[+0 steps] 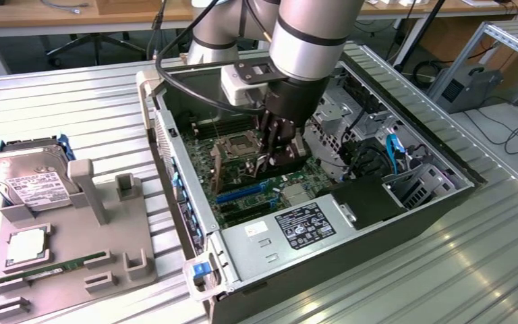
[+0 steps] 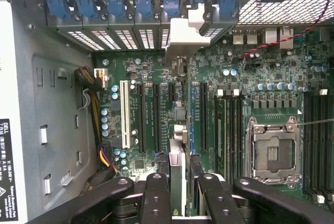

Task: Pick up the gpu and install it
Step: 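Insert the gpu into the slot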

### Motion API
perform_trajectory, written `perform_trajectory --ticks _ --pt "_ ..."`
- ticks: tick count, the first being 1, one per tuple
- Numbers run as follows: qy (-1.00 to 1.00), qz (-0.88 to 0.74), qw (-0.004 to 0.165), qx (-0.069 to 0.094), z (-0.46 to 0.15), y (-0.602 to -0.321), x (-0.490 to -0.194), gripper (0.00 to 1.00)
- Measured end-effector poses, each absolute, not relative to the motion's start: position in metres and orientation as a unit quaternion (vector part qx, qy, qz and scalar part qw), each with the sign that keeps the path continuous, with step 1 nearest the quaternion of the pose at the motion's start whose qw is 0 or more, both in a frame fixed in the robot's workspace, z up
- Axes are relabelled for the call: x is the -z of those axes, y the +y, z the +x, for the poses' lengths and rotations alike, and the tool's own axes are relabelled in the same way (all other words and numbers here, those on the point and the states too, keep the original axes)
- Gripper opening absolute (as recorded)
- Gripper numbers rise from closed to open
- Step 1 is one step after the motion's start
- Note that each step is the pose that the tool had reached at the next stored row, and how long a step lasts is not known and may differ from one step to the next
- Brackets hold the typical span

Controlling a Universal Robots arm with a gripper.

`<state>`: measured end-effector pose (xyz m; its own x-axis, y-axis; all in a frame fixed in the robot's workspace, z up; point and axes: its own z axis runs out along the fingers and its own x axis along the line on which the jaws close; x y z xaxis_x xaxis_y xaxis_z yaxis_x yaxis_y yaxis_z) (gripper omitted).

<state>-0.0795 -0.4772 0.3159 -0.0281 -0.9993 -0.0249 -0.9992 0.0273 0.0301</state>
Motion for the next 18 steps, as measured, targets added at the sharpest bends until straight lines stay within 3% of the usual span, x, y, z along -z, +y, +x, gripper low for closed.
perform_trajectory --ticks 18 --pt "-0.717 0.697 0.002 0.02 -0.0797 -0.4771 -0.311 0.26"
